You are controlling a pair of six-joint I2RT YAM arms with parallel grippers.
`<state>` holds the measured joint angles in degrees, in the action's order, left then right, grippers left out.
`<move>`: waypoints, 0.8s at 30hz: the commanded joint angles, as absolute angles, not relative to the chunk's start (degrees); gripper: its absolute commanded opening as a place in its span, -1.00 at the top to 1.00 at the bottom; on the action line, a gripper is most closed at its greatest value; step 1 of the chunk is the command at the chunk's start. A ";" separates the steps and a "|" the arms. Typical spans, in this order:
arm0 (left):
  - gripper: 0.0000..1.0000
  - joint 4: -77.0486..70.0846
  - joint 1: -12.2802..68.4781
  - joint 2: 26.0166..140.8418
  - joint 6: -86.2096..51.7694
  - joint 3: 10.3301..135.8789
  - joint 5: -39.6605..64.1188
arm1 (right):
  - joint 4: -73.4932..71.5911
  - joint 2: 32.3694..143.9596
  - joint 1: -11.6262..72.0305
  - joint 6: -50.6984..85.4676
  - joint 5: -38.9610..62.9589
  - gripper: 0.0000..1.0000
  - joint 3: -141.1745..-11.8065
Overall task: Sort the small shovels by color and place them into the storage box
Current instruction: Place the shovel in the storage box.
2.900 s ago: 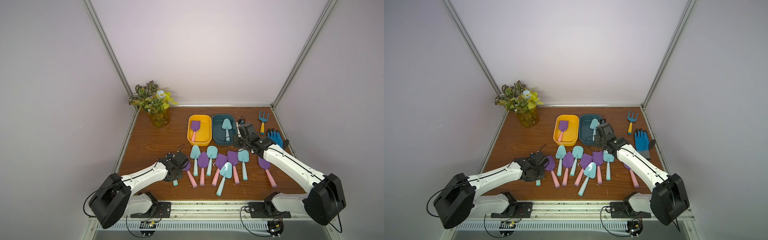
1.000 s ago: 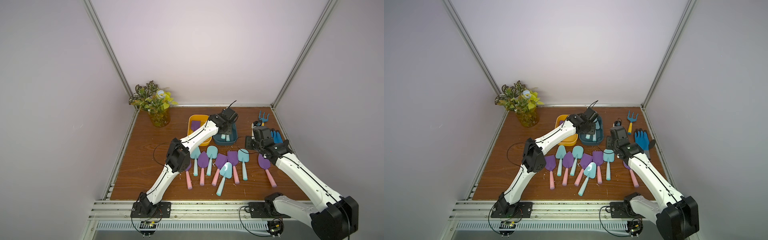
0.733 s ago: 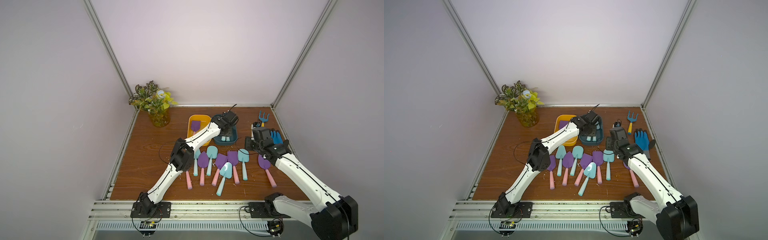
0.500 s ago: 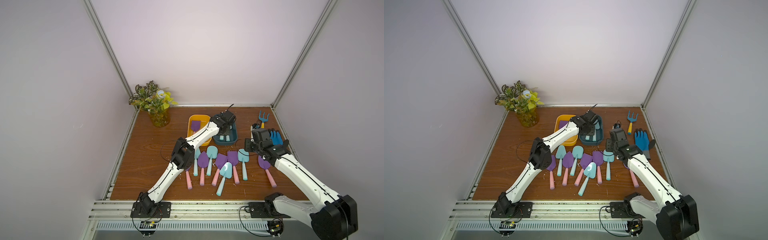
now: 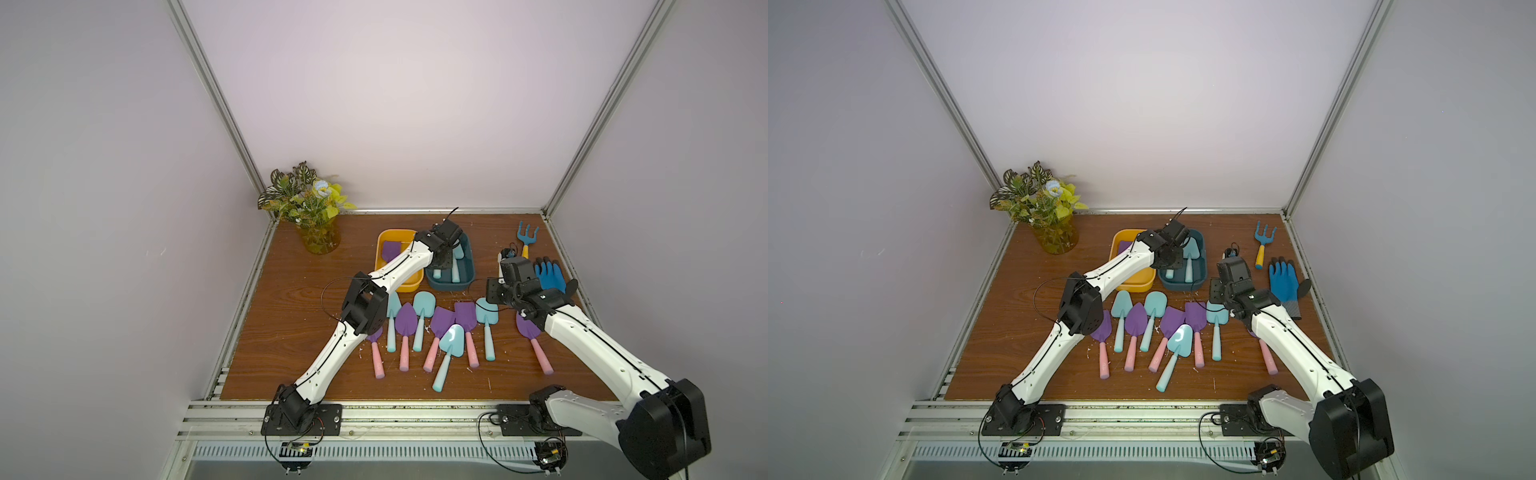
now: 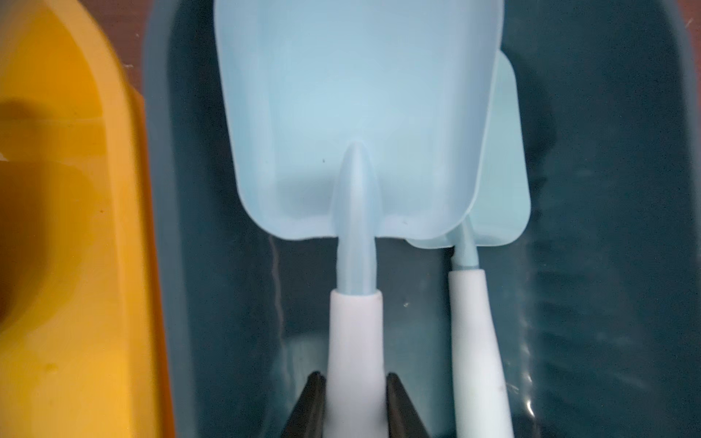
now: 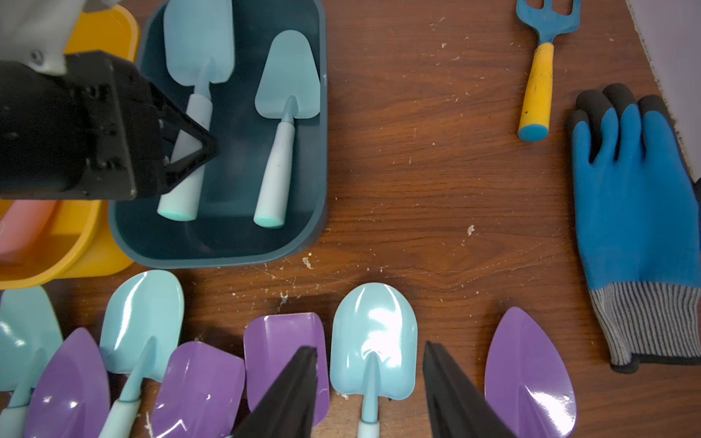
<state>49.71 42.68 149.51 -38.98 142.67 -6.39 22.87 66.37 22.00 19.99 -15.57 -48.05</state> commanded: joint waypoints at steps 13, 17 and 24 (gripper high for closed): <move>0.78 47.81 42.45 152.34 -39.61 144.82 -3.35 | 21.09 66.79 21.63 20.16 -15.05 -0.03 -47.44; 0.76 47.55 42.47 152.70 -39.90 144.84 -3.09 | 21.01 66.80 21.53 19.99 -15.05 -0.03 -47.25; 0.72 47.19 42.19 153.11 -40.39 144.84 -2.80 | 20.77 66.84 21.23 19.86 -15.03 -0.04 -47.09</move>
